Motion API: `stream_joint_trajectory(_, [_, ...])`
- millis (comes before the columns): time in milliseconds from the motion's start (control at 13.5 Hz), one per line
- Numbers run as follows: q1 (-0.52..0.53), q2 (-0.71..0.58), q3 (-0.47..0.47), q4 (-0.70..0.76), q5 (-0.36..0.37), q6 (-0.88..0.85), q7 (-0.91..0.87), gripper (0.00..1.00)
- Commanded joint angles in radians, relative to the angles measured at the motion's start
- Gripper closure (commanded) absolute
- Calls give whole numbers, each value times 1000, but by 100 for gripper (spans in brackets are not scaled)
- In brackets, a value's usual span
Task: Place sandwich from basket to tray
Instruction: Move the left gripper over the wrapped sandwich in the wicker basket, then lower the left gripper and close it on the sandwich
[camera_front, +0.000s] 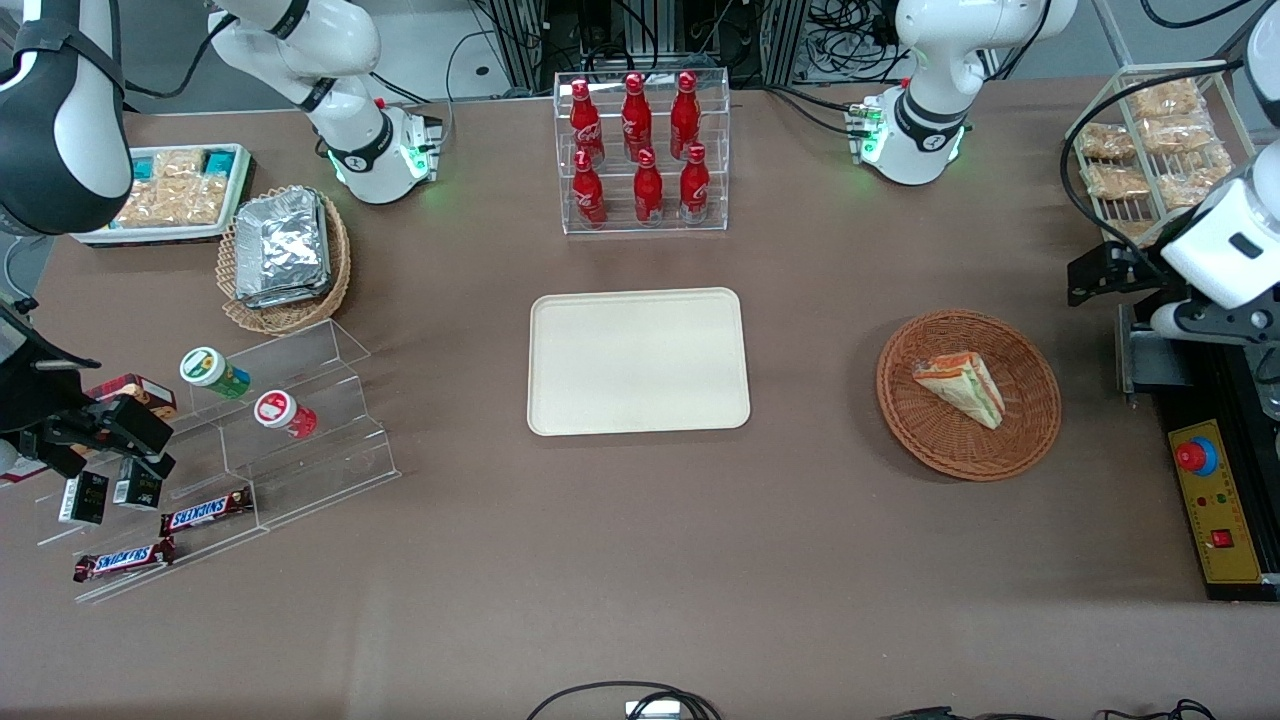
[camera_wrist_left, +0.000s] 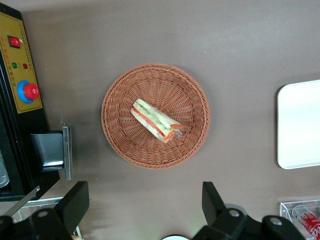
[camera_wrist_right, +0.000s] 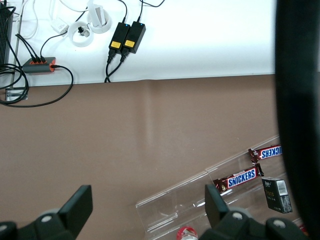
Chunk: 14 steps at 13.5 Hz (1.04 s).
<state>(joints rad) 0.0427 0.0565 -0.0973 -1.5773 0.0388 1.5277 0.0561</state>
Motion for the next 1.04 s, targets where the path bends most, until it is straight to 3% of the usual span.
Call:
stream_joint_trajectory(0, [-1,-32,2,-169,16,138,-129,0])
stream_joint_trajectory(593, [-12,-50,-4,-607,16,613,-580,0])
stream_joint_trajectory(963, [-12,5,-2,-702,18,808,-729,0])
